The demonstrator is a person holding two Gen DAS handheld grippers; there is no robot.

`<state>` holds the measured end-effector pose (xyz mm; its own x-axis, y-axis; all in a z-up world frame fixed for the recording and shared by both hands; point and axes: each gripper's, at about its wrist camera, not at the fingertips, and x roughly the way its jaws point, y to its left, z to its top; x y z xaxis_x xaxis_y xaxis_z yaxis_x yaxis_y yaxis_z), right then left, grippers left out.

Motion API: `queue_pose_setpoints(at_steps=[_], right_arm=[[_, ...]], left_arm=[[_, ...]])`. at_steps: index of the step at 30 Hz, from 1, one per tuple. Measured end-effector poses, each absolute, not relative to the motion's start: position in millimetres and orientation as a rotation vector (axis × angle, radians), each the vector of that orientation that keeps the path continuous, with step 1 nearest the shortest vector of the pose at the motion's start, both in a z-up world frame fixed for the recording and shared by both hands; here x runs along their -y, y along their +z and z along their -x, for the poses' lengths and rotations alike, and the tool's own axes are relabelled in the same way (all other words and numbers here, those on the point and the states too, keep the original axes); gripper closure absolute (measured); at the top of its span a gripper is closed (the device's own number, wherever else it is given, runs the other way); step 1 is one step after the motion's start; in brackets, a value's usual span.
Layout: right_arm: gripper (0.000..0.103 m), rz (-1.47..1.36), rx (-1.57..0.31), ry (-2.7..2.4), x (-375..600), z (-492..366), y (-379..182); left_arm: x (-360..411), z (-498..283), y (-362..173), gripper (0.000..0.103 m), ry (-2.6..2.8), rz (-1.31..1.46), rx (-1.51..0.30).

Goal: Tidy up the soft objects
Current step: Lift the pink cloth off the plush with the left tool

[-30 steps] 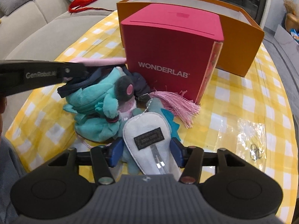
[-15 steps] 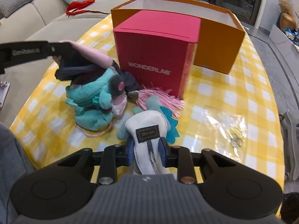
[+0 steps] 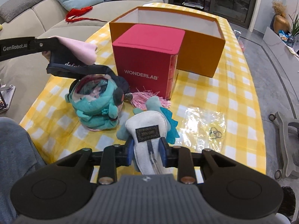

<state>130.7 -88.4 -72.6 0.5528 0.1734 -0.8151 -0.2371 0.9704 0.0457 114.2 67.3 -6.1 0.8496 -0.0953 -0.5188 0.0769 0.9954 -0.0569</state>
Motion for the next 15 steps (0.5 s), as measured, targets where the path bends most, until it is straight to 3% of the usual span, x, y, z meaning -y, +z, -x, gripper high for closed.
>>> queue_pose_setpoints(at_steps=[6,15], right_arm=[[0.075,0.067,-0.929,0.239,89.2,-122.3,-61.9],[0.075,0.042,-0.907,0.23,90.0,-112.0,-56.6]], left_arm=[[-80.3,-110.3,8.2,0.098,-0.105,0.091,-0.523],[-70.5,-105.1,-4.4,0.098,-0.235,0.151,-0.68]])
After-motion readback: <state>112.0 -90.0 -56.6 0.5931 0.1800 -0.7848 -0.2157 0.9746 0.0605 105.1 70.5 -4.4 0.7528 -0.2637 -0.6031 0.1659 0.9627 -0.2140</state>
